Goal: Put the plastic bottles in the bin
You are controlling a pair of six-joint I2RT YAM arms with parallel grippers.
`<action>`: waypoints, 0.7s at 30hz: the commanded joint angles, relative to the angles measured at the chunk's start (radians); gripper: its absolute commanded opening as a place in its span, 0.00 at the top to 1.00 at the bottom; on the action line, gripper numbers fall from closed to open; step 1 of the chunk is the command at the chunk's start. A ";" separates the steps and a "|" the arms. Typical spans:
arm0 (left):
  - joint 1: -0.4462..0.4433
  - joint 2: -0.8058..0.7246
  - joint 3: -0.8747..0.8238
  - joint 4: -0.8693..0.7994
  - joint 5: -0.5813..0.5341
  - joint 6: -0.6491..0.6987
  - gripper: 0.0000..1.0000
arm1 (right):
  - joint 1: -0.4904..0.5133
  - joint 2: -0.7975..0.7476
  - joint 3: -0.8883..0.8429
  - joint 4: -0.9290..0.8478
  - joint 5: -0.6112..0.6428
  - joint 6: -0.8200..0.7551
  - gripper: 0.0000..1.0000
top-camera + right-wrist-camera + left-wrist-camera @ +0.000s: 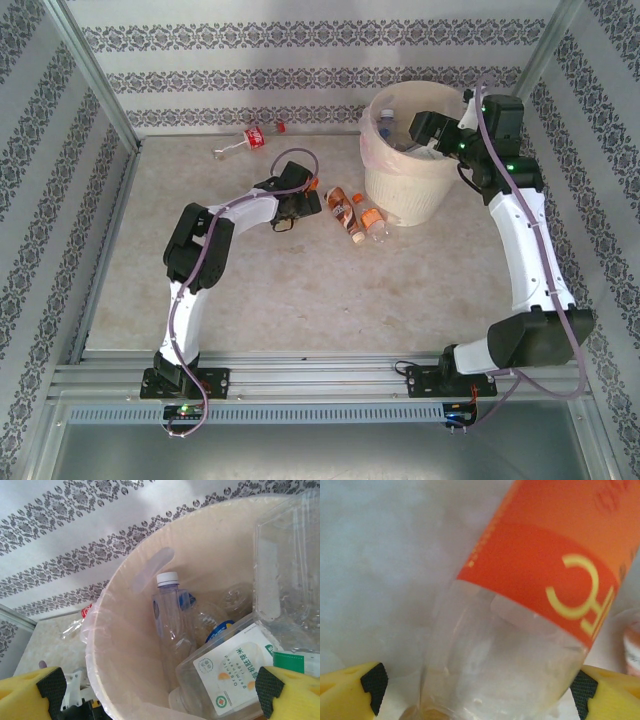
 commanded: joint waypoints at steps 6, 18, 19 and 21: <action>-0.009 0.005 -0.042 0.017 -0.005 0.107 0.22 | 0.002 -0.040 -0.043 0.037 0.039 0.013 0.02; -0.008 -0.033 -0.087 0.024 -0.007 0.142 0.51 | -0.082 0.144 0.160 -0.011 0.174 -0.039 0.02; -0.009 -0.043 -0.092 0.027 -0.007 0.143 0.53 | -0.087 0.175 0.194 -0.022 0.178 -0.045 0.02; -0.008 -0.061 -0.104 0.030 -0.006 0.149 0.54 | -0.090 0.231 0.246 -0.031 0.185 -0.050 0.02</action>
